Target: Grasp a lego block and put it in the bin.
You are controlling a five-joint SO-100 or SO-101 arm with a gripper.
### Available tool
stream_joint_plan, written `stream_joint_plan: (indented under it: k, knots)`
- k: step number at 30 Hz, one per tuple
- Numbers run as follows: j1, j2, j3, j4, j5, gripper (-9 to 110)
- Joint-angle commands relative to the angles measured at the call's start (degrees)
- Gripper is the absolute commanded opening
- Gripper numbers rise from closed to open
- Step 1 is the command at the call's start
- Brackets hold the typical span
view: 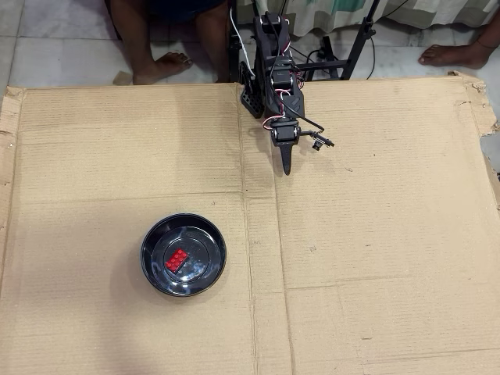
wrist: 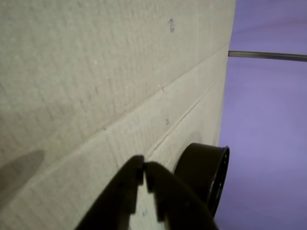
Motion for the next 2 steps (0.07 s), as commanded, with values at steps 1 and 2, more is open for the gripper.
stream_joint_plan:
  k: [1, 2]
  knots:
    - [0.7, 0.7, 0.79, 0.18, 0.09, 0]
    - [0.7, 0.7, 0.79, 0.18, 0.09, 0]
